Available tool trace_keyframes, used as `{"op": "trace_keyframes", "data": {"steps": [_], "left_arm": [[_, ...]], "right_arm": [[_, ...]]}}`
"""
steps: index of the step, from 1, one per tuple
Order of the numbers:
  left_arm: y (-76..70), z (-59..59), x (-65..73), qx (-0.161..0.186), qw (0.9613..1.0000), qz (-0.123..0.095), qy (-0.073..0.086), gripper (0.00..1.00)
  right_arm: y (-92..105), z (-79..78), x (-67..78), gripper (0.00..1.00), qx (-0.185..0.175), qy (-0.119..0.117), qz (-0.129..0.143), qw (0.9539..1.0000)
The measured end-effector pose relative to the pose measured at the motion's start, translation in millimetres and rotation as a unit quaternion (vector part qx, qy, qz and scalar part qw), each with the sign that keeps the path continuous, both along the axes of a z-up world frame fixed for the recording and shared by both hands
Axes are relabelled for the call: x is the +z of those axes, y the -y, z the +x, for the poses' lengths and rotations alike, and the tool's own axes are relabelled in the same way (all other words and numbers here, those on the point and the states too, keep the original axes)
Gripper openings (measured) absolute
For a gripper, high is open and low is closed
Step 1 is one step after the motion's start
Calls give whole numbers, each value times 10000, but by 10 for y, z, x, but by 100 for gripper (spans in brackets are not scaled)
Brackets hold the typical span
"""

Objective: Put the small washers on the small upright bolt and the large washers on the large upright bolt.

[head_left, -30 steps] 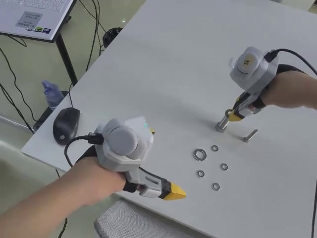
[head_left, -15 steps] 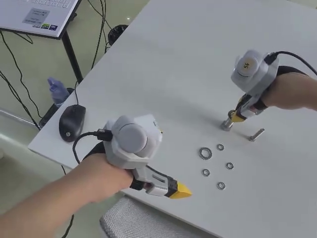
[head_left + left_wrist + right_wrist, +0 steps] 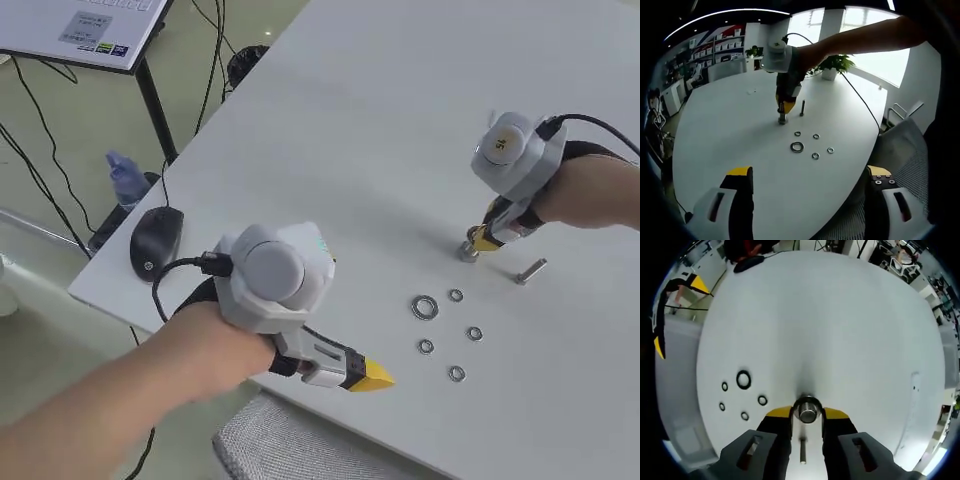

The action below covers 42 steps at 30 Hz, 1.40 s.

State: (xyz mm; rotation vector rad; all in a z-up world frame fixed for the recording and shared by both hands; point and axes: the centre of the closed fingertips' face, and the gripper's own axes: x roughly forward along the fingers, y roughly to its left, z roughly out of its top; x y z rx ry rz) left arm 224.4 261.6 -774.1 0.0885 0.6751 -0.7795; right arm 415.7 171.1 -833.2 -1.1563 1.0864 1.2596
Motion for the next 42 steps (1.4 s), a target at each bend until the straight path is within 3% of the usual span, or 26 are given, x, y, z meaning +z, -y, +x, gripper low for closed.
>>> {"op": "trace_keyframes", "data": {"steps": [19, 30, 32, 42], "left_arm": [[-74, -41, -12, 24, 10000, 54, -44, 90], [-79, -50, -34, -48, 9999, 98, -103, 88], [-72, -51, -41, -71, 9998, 115, -110, 88], [-51, -83, -62, -146, 9997, 143, -150, 86]], "right_arm": [[25, -17, -258, 22, -183, -98, -98, 9997], [1, -18, -276, 23, -270, -124, -61, 9995], [0, 30, -313, 23, -247, -126, -66, 9996], [-16, -13, -297, 25, -78, -123, 4, 9999]]}}
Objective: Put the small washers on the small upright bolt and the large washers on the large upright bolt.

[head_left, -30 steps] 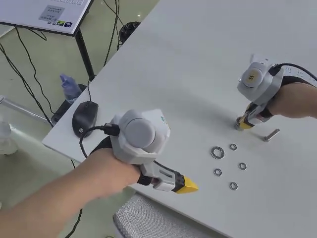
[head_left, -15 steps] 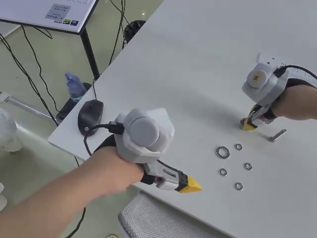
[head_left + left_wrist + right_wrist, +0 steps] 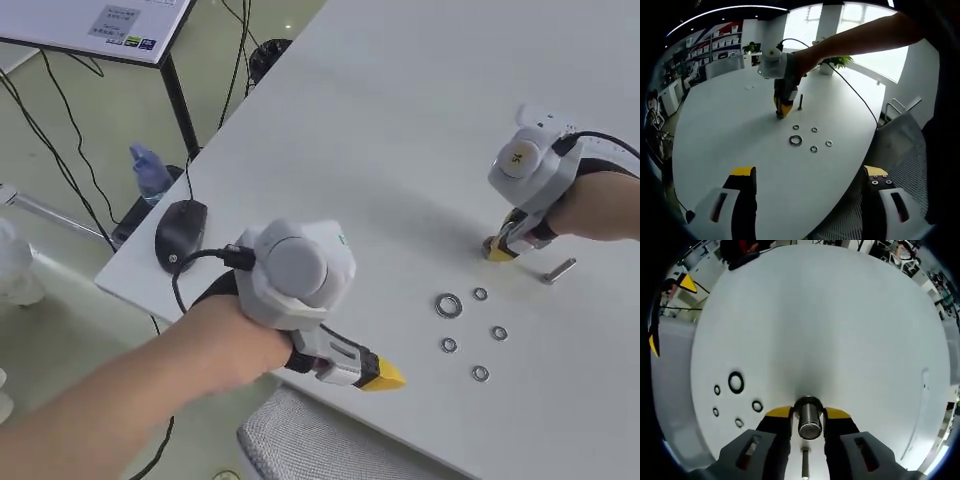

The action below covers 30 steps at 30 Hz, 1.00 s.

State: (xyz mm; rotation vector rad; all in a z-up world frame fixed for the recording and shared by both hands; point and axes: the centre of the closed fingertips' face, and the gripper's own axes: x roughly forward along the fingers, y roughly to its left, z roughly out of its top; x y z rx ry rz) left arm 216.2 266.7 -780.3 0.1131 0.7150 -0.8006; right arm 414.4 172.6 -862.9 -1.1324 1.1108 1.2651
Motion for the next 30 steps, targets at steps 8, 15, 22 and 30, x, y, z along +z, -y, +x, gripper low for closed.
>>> {"op": "trace_keyframes", "data": {"steps": [8, 15, 22, 30], "left_arm": [[-22, -18, -15, 5, 10000, 24, -20, 86], [-28, -30, -12, -7, 10000, 49, -29, 86], [-4, -57, -36, -71, 9999, 75, -57, 86], [-13, 1, 40, -34, 10000, 10, 59, 88]], "right_arm": [[-30, -13, 2, 37, 12, -37, 78, 10000], [-26, -5, 51, 39, 13, -54, 119, 9999], [0, -15, 180, 39, -42, -24, 191, 9998], [27, -53, 382, 40, -128, 55, 328, 9994]]}}
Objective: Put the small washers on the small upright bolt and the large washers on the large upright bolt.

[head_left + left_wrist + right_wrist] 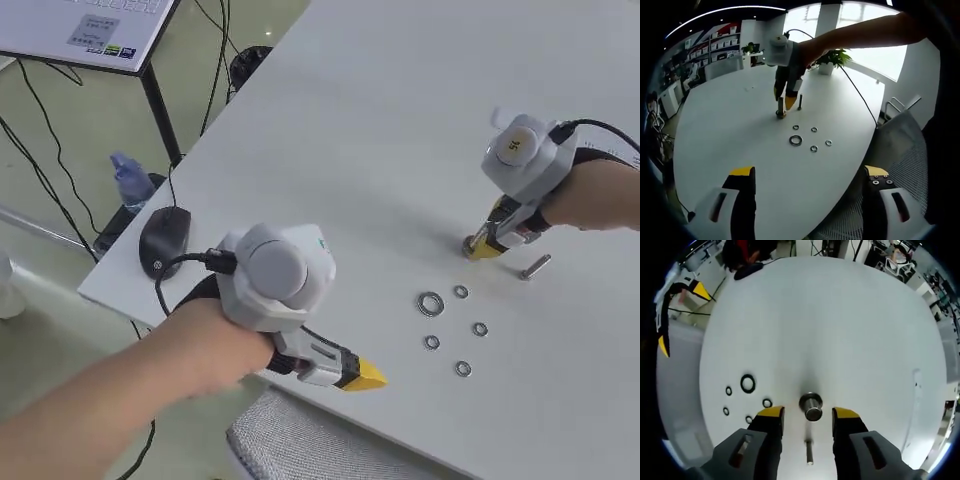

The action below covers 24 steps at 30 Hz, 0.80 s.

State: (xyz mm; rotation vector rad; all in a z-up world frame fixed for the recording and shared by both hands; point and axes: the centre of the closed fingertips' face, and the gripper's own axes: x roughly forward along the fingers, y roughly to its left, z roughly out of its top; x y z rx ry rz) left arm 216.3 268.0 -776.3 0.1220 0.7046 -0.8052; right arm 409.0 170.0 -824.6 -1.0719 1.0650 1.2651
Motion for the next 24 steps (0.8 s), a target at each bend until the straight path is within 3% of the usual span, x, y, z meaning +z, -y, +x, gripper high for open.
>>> {"op": "trace_keyframes", "data": {"steps": [7, 12, 24], "left_arm": [[67, -1, 76, -168, 9997, 4, 169, 94], [33, -23, 35, -107, 9999, 28, 99, 99], [-19, -9, 55, -125, 9998, 64, 121, 99]], "right_arm": [[-21, -42, 166, 40, -68, 91, 132, 9998], [-62, -123, 191, 39, -30, 114, 134, 9998], [-130, -338, 235, 40, -34, 85, 222, 9997]]}}
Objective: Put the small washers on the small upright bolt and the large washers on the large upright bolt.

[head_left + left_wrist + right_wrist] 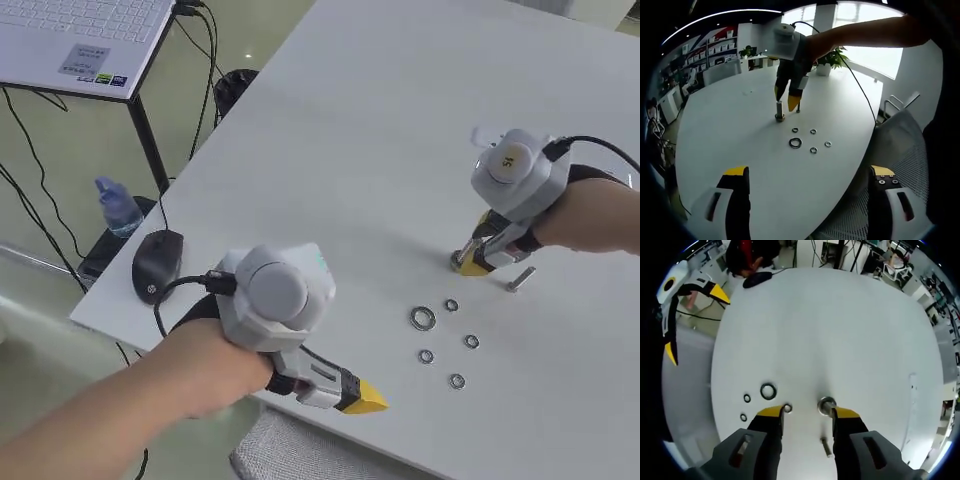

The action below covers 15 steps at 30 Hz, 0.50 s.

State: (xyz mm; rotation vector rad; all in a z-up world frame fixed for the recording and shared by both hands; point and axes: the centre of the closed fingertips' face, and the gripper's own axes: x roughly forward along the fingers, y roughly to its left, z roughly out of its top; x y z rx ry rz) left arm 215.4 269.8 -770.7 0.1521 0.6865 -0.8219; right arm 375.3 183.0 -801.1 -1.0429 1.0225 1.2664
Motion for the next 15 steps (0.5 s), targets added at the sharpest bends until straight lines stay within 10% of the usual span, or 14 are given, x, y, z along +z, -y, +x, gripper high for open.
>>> {"op": "trace_keyframes", "data": {"steps": [15], "left_arm": [[-8, 92, 76, 4, 9999, 28, 127, 97]], "right_arm": [[-16, -419, -113, 41, 53, -221, 149, 9996]]}}
